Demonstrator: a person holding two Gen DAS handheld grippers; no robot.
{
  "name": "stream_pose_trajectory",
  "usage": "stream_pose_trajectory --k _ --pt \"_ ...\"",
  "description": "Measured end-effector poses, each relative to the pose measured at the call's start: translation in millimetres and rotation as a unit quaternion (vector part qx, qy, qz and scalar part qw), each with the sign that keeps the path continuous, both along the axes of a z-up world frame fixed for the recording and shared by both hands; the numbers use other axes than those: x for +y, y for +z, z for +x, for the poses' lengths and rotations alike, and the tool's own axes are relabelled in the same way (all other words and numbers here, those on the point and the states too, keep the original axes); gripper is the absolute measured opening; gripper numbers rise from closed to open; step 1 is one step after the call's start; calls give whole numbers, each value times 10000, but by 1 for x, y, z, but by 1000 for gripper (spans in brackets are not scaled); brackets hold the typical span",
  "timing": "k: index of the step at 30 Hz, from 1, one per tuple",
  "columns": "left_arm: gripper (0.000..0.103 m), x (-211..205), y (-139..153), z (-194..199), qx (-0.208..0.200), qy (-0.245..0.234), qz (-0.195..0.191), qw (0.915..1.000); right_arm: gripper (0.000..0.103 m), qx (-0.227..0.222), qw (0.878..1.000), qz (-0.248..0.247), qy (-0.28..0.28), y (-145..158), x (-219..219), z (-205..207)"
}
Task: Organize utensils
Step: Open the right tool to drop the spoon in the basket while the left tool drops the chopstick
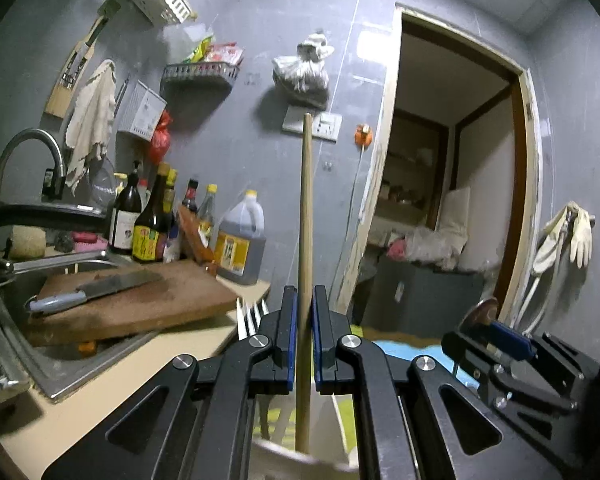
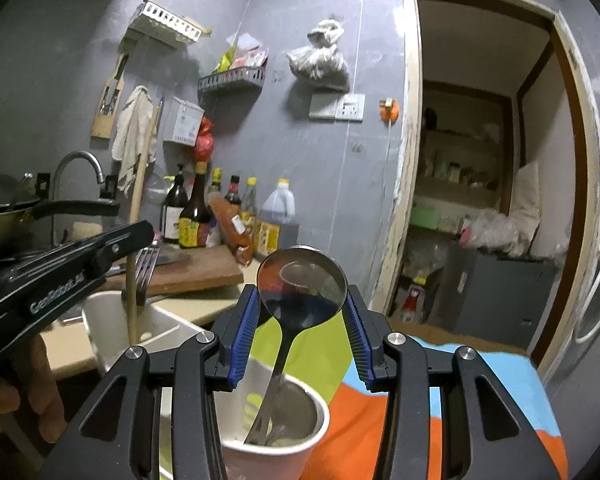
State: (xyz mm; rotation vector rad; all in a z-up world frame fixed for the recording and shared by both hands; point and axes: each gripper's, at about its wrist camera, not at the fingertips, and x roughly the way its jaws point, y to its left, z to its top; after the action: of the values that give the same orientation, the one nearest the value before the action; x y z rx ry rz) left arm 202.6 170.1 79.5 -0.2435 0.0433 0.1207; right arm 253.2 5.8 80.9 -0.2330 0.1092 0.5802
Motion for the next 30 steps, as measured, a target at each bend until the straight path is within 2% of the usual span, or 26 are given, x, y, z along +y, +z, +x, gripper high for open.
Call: stream_pose_trajectory --k 12,19,20,22,24,27,30 --pt "5 -3 -10 -4 501 -321 76 9982 41 465 9988 2 134 -9 -9 0" --pt "7 2 -8 -11 538 -370 8 9979 46 379 9987 130 327 -4 -14 -9" --pt "8 2 -6 -13 514 -378 -1 9980 47 364 9986 161 341 -2 -16 -10" --pt "19 1 -2 -16 476 -388 6 9981 50 302 9986 236 357 3 -19 -13" --pt "25 0 3 -19 410 -413 7 9983 52 251 9986 328 342 9 -24 -15" --pt "28 -4 10 -23 365 -401 63 9985 54 130 9986 426 287 18 -31 -19" --pt "37 -9 17 -27 319 -372 119 9987 65 10 9984 531 208 27 -41 -23"
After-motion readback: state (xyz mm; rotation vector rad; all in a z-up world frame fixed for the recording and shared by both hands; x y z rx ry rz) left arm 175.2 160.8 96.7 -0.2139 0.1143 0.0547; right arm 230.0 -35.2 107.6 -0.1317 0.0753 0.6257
